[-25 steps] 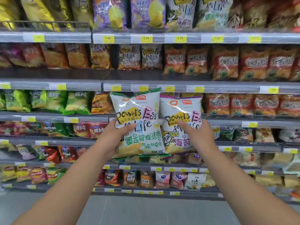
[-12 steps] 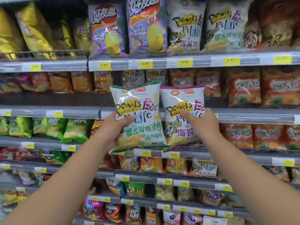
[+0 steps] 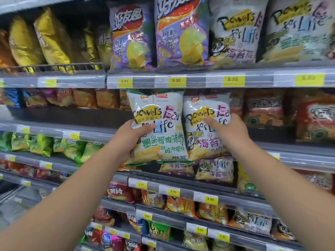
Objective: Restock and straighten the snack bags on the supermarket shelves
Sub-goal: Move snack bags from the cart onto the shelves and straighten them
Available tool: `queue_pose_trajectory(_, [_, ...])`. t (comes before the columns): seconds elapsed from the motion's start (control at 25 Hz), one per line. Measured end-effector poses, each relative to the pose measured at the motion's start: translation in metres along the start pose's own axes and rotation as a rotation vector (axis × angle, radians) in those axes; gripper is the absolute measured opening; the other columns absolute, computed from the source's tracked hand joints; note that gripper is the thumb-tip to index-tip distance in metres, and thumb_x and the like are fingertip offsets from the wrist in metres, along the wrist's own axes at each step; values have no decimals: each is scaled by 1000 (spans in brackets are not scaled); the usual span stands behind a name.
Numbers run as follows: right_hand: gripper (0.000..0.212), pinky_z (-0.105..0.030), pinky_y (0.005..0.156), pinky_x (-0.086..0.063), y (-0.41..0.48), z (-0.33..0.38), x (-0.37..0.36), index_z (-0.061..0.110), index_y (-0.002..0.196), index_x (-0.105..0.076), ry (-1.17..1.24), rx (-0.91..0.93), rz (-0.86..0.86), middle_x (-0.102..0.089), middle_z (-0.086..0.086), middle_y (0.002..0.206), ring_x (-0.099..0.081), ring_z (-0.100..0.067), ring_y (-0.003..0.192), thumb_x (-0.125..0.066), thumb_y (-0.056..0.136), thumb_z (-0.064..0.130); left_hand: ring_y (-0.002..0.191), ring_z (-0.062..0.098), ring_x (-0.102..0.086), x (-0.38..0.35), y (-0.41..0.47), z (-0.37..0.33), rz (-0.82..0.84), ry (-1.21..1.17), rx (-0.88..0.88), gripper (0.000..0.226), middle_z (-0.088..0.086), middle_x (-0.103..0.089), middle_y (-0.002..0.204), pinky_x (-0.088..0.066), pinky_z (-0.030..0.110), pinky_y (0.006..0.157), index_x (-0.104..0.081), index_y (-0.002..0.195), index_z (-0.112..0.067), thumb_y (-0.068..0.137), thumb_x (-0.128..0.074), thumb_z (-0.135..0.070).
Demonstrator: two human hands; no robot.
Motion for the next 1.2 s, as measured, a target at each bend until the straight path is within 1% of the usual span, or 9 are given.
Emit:
queue_pose_trajectory(0.2, [92, -39, 93, -42, 27, 18, -30, 5, 143, -34, 38, -28, -21, -45, -11, 140, -47, -30, 126, -70, 77, 59, 96, 29, -72, 21, 41, -6, 22, -37, 8, 29, 7, -75, 106, -58, 43, 83, -66, 117, -15, 89, -69, -21])
queue_pose_trajectory(0.36, [65, -32, 59, -40, 52, 19, -55, 6, 97, -53, 77, -117, -102, -51, -5, 80, -53, -25, 76, -74, 71, 62, 94, 26, -73, 32, 85, -13, 39, 12, 23, 32, 5, -76, 104, -56, 36, 78, -67, 116, -15, 87, -72, -27])
queue_pose_trajectory(0.48, [90, -38, 88, -47, 62, 13, -74, 2, 136, -44, 167, -167, -126, -57, -16, 125, -55, -34, 113, -74, 73, 59, 90, 27, -73, 46, 111, -12, 24, 4, 68, 60, 10, -73, 110, -58, 33, 65, -59, 124, -7, 77, -81, -36])
queue_pose_trajectory(0.56, [102, -40, 103, -38, 67, 9, -82, 8, 150, -26, 207, -151, -181, -38, -14, 150, -40, -33, 134, -75, 74, 55, 107, 29, -66, 54, 127, -9, 16, 34, 92, 86, 9, -66, 124, -55, 42, 86, -55, 129, -5, 63, -87, -49])
queue_pose_trajectory(0.72, [101, -38, 108, -33, 68, 5, -90, 9, 151, -24, 216, -151, -247, -32, -12, 155, -33, -31, 140, -73, 76, 54, 140, 28, -34, 57, 142, -2, 26, 81, 116, 92, 5, -37, 152, -28, 48, 112, -43, 143, -4, 73, -80, -49])
queue_pose_trajectory(0.88, [72, -29, 79, -43, 45, 4, -94, 1, 119, -53, 60, -252, -103, -60, -9, 112, -58, -21, 91, -75, 74, 53, 145, 23, -29, 55, 160, 8, 53, 64, 103, 104, 0, -30, 158, -26, 46, 113, -38, 149, -16, 64, -79, -58])
queue_pose_trajectory(0.96, [52, -23, 58, -39, 38, 0, -96, 4, 90, -62, -39, -246, 13, -65, -5, 85, -53, -13, 67, -79, 72, 50, 144, 21, -29, 50, 168, 12, 76, 61, 81, 121, -2, -30, 159, -28, 44, 111, -34, 152, -21, 48, -78, -66])
queue_pose_trajectory(1.08, [34, -14, 38, -32, 42, -1, -98, 13, 73, -60, -131, -215, 74, -54, 10, 53, -46, -4, 47, -82, 73, 39, 142, 22, -33, 49, 182, 16, 48, 42, 20, 117, 0, -29, 159, -29, 42, 110, -20, 155, -17, 63, -79, -58])
queue_pose_trajectory(1.2, [61, -20, 72, -47, 65, 5, -101, 13, 115, -52, -92, -78, 3, -62, 6, 95, -58, -12, 86, -87, 68, 31, 133, 18, -40, 51, 187, 16, -2, 20, -32, 97, 0, -35, 156, -32, 38, 103, -20, 155, -21, 79, -76, -43])
Point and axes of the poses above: each hand's wrist, its own y-axis towards the middle knuckle, its own x-axis out of the back of the hand, z = x × y, the point moved 8 cm from there along y, towards the middle knuckle
